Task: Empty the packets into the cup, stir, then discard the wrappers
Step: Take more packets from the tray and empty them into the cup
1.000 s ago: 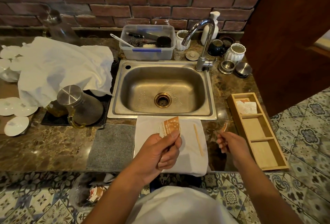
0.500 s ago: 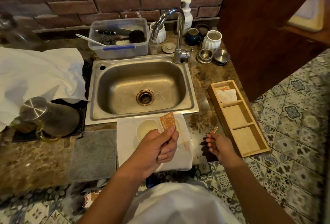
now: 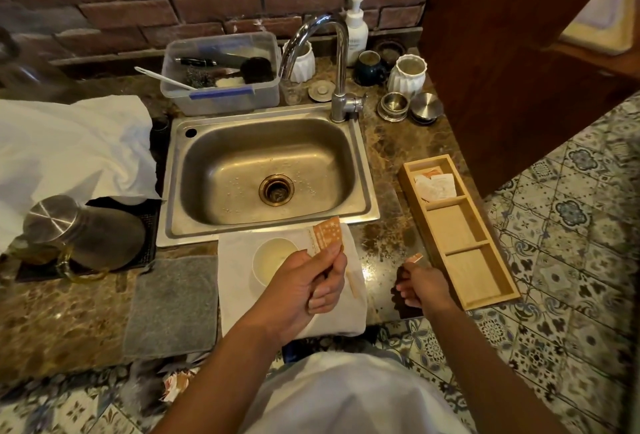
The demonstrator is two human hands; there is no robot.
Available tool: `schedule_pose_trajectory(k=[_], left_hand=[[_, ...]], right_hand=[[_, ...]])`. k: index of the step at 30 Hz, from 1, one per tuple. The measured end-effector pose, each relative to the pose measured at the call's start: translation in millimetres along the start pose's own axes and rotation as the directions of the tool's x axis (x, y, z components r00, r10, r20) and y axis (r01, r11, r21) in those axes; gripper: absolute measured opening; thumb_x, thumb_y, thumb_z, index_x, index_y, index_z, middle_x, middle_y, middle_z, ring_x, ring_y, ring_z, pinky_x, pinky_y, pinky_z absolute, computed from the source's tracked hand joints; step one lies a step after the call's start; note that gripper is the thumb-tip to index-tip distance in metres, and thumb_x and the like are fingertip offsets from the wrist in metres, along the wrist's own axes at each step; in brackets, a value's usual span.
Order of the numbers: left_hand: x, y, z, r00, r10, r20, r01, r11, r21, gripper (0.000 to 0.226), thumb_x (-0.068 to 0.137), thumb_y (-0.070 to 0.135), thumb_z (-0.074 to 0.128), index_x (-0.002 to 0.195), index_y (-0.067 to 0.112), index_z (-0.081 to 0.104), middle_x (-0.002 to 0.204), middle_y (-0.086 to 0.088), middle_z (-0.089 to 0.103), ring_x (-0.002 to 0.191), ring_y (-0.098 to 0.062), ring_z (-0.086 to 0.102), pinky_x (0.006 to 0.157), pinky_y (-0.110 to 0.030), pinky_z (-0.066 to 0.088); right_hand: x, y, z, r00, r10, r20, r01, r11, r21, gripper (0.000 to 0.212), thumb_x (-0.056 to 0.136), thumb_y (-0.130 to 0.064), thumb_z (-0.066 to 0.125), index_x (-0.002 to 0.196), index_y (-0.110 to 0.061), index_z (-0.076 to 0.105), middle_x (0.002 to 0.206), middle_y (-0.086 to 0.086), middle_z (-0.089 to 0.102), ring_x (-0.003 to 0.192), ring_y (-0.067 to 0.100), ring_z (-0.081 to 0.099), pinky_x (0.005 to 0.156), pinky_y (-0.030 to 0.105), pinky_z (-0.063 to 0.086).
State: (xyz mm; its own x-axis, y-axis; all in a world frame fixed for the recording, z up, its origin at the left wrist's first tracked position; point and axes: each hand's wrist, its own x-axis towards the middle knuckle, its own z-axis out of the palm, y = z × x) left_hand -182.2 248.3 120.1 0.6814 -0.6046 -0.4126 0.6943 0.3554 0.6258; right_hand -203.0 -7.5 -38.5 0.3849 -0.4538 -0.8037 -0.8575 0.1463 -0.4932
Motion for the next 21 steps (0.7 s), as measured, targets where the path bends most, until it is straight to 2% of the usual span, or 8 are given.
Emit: schedule_pose_trajectory(k=[5, 8, 11, 13, 15, 17, 19, 21], left_hand=[[2.5, 4.4, -0.2, 1.000, 0.023, -0.006, -0.023, 1.000, -0.007, 0.037, 0.101, 0.032, 0.056, 0.071, 0.011, 0.056, 0.046, 0.003, 0.036, 0.037, -0.005, 0.029, 0.038, -0.018, 0.021], [2.0, 5.6, -0.5, 0.999, 0.034, -0.006, -0.034, 0.999, -0.003, 0.037, 0.101, 0.032, 0.056, 0.070, 0.012, 0.054, 0.046, 0.003, 0.034, 0.037, -0.006, 0.027, 0.038, -0.020, 0.018], [-1.7, 5.9, -0.1, 0.998, 0.018, 0.058, -0.016, 0.999, -0.030, 0.038, 0.104, 0.030, 0.052, 0.071, 0.011, 0.052, 0.047, 0.002, 0.036, 0.037, -0.006, 0.028, 0.037, -0.018, 0.021], [-5.1, 5.3, 1.1, 0.995, 0.002, 0.105, 0.003, 0.999, -0.050, 0.040, 0.106, 0.030, 0.048, 0.071, 0.011, 0.051, 0.047, 0.003, 0.038, 0.037, -0.006, 0.030, 0.038, -0.018, 0.022], [-8.8, 4.6, 2.9, 0.988, -0.013, 0.154, 0.022, 0.998, -0.057, 0.041, 0.106, 0.031, 0.048, 0.069, 0.012, 0.051, 0.046, 0.004, 0.039, 0.036, -0.006, 0.030, 0.038, -0.019, 0.021], [-12.4, 4.3, 4.6, 0.975, -0.024, 0.219, 0.042, 0.996, -0.080, 0.041, 0.105, 0.032, 0.051, 0.069, 0.013, 0.049, 0.047, 0.004, 0.039, 0.036, -0.008, 0.027, 0.039, -0.020, 0.019], [-15.7, 3.7, 5.4, 0.958, -0.027, 0.284, 0.066, 0.990, -0.127, 0.041, 0.105, 0.031, 0.053, 0.069, 0.012, 0.047, 0.047, 0.002, 0.036, 0.037, -0.010, 0.023, 0.038, -0.020, 0.020], [-19.0, 2.8, 5.9, 0.943, -0.014, 0.333, 0.073, 0.984, -0.163, 0.040, 0.106, 0.030, 0.052, 0.069, 0.012, 0.047, 0.048, -0.001, 0.031, 0.038, -0.011, 0.022, 0.038, -0.019, 0.021]], right_hand=[[-32.4, -17.1, -1.8, 0.971, -0.229, 0.070, 0.239, 0.914, -0.327, 0.031, 0.095, -0.039, 0.059, 0.102, -0.010, 0.066, 0.078, 0.007, 0.077, 0.063, 0.021, 0.075, 0.059, 0.036, 0.063], [-62.3, -38.6, -1.9, 0.892, -0.429, 0.145, 0.452, 0.825, -0.340, 0.025, 0.098, -0.035, 0.060, 0.120, -0.024, 0.058, 0.106, -0.002, 0.069, 0.090, 0.021, 0.073, 0.078, 0.044, 0.063], [-100.8, -69.4, -2.8, 0.760, -0.559, 0.331, 0.619, 0.779, -0.103, 0.030, 0.099, -0.027, 0.064, 0.127, -0.035, 0.061, 0.118, -0.006, 0.069, 0.107, 0.015, 0.068, 0.081, 0.032, 0.058], [-127.9, -89.3, -2.2, 0.630, -0.617, 0.473, 0.674, 0.736, 0.061, 0.040, 0.098, -0.017, 0.067, 0.132, -0.039, 0.062, 0.123, -0.007, 0.070, 0.111, 0.011, 0.068, 0.083, 0.029, 0.060], [-151.1, -105.7, -1.4, 0.485, -0.661, 0.572, 0.749, 0.652, 0.118, 0.048, 0.098, -0.010, 0.066, 0.137, -0.038, 0.061, 0.128, -0.009, 0.069, 0.114, 0.009, 0.066, 0.091, 0.027, 0.058], [-169.3, -119.3, -0.7, 0.376, -0.665, 0.646, 0.802, 0.582, 0.133, 0.050, 0.097, -0.003, 0.064, 0.137, -0.033, 0.063, 0.129, -0.009, 0.069, 0.118, 0.009, 0.064, 0.094, 0.025, 0.054], [-182.1, -130.5, 0.1, 0.287, -0.659, 0.695, 0.842, 0.519, 0.144, 0.046, 0.095, 0.004, 0.061, 0.133, -0.020, 0.067, 0.134, -0.005, 0.067, 0.125, 0.011, 0.061, 0.097, 0.031, 0.054], [-189.7, -136.3, 2.1, 0.223, -0.652, 0.725, 0.876, 0.461, 0.145, 0.036, 0.094, 0.006, 0.062, 0.124, -0.011, 0.072, 0.137, 0.002, 0.066, 0.128, 0.017, 0.061, 0.102, 0.042, 0.054]])
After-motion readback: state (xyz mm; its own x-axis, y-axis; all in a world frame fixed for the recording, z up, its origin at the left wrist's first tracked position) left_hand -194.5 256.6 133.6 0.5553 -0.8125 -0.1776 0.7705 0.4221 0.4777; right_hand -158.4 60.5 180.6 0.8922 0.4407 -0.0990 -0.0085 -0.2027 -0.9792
